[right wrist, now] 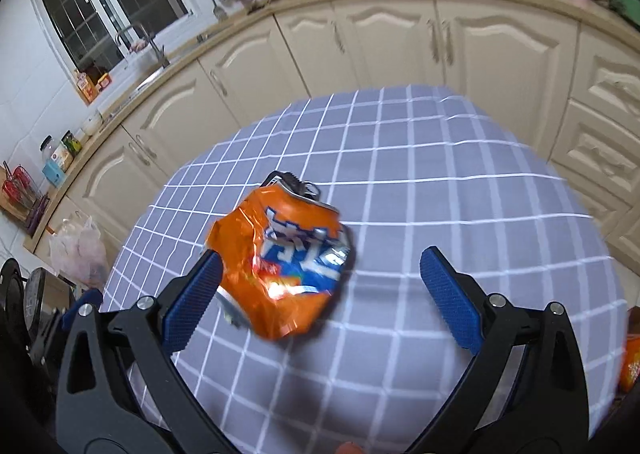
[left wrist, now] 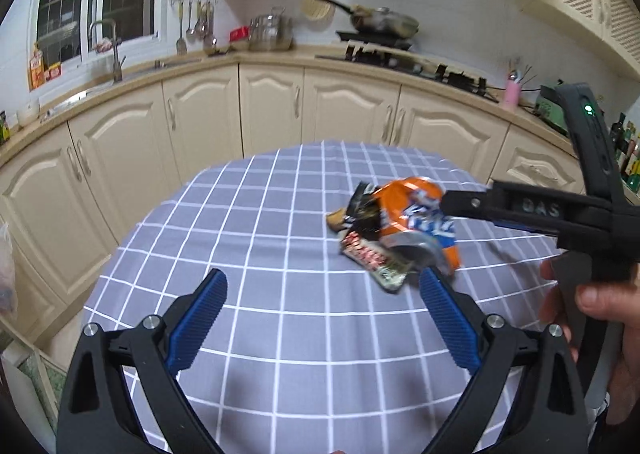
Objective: Collect trash
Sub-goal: 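Grasp the small checked wrapper with the left tool while the right tool grasps the orange can, then carry both items to the blue bin and open both tools over it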
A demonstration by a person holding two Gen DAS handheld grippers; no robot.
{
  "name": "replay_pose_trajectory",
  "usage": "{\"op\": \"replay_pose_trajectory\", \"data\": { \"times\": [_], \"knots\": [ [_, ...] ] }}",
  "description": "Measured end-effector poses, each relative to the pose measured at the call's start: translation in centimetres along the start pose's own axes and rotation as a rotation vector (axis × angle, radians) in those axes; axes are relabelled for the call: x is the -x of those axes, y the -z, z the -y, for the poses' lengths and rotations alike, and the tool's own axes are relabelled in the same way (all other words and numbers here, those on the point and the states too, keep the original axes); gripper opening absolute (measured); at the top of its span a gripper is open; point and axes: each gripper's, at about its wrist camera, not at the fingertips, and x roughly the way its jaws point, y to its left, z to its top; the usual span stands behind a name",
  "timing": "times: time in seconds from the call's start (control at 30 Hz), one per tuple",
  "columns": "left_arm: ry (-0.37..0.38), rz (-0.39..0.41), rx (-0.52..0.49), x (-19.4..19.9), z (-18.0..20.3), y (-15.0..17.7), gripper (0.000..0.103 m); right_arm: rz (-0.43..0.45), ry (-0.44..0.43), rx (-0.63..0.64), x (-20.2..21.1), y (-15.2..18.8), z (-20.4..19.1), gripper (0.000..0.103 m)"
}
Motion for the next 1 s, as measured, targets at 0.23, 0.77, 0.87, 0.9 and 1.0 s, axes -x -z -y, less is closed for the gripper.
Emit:
{"op": "replay_pose_trajectory", "data": {
  "times": [0.23, 0.77, 0.87, 0.9, 1.0],
  "knots": [
    [-0.014, -0.033, 0.011, -2.4, -1.2, -0.5, 0.095, -0.053, -0.06, 0.002, -3.9, -0.7, -0.5, 0.056],
    [-0.017, -0.168, -0.084, -8.0, 3.2, -1.5, 0.094, 0.115, -0.031, -0.082, 3.8, 1.2, 4.7, 0.052],
    [0.038, -0.233, -0.096, -9.4, 3.9, -1.2, 0.059, 0.129, -0.031, -0.085, 5.0, 1.6, 5.2, 0.052],
    [0.014, -0.225, -0.107, -9.3, 4.1, -1.2, 0.048, 0.133, -0.034, -0.086, 5.5, 1.8, 5.4, 0.052],
    [0.07, -0.219, -0.101, -8.9, 4.2, -1.0, 0.019, 0.139, -0.034, -0.091, 6.5, 2.3, 5.6, 0.052]
  ]
}}
